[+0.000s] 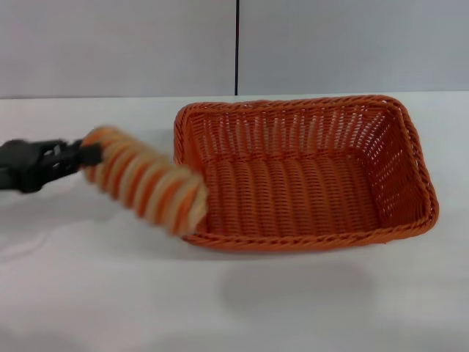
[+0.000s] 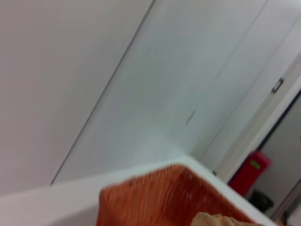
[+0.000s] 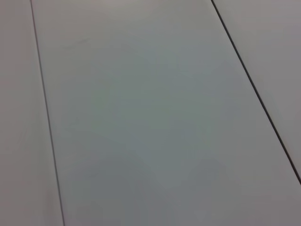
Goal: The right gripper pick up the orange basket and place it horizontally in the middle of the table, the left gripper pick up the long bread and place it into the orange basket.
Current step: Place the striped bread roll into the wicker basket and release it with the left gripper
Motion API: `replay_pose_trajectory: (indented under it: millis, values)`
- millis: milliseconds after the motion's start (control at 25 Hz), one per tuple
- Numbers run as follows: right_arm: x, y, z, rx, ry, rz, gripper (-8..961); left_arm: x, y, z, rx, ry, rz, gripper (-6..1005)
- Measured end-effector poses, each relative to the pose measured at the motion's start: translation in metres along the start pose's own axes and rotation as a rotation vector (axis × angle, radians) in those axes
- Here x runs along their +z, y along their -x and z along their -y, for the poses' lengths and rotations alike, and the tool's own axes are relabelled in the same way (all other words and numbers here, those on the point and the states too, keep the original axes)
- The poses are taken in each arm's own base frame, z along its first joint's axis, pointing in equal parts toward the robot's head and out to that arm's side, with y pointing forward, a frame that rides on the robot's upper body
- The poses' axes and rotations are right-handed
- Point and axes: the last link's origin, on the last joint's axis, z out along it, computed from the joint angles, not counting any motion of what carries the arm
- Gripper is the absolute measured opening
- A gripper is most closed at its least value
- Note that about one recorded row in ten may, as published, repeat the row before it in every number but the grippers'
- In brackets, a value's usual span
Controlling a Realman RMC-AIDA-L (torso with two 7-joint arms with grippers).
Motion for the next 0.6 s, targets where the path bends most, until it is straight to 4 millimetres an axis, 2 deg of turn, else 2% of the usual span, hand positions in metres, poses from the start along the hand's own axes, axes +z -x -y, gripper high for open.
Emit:
replay_pose_trajectory:
  millis: [80, 200, 240, 360, 400, 480, 600]
  values:
    - [0.001, 0.000, 0.000, 0.001, 0.002, 0.001, 659, 0.007, -0.001, 0.000, -0.003, 0.006, -0.019, 239]
    - [0.004, 0.001, 0.000, 0.012, 0.012, 0.007, 659, 0.040, -0.007, 0.004, -0.045, 0.062, -0.131, 226]
    - [0.004, 0.001, 0.000, 0.012, 0.012, 0.007, 659, 0.040, -0.007, 0.004, -0.045, 0.062, -0.131, 219]
    - [0.007, 0.001, 0.000, 0.015, 0.017, 0.010, 659, 0.067, -0.008, 0.005, -0.049, 0.086, -0.175, 197]
    - [0.008, 0.000, 0.000, 0.020, 0.019, 0.011, 659, 0.086, -0.009, 0.004, -0.031, 0.095, -0.168, 190]
    - [0.008, 0.001, 0.000, 0.021, 0.018, 0.012, 659, 0.103, -0.009, 0.002, 0.007, 0.097, -0.150, 181]
    - [0.007, 0.001, 0.001, 0.020, 0.014, 0.011, 659, 0.116, -0.009, 0.002, 0.080, 0.057, -0.137, 176]
